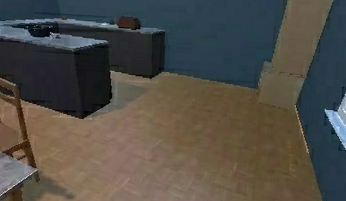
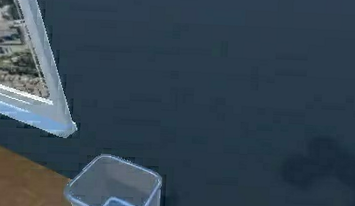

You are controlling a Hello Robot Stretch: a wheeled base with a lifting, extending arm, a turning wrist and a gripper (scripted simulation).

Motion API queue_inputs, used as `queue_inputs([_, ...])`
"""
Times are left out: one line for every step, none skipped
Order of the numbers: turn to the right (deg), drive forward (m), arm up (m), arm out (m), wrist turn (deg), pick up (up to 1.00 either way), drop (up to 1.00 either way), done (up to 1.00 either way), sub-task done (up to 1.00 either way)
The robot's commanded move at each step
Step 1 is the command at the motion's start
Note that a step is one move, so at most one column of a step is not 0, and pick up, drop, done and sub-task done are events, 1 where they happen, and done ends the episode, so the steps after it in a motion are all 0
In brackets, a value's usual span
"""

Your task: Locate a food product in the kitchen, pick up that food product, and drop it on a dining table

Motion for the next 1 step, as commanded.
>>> queue_inputs([0.0, 0.75, 0.00, 0.00, 0.0, 0.00, 0.00, 0.00, 0.00])
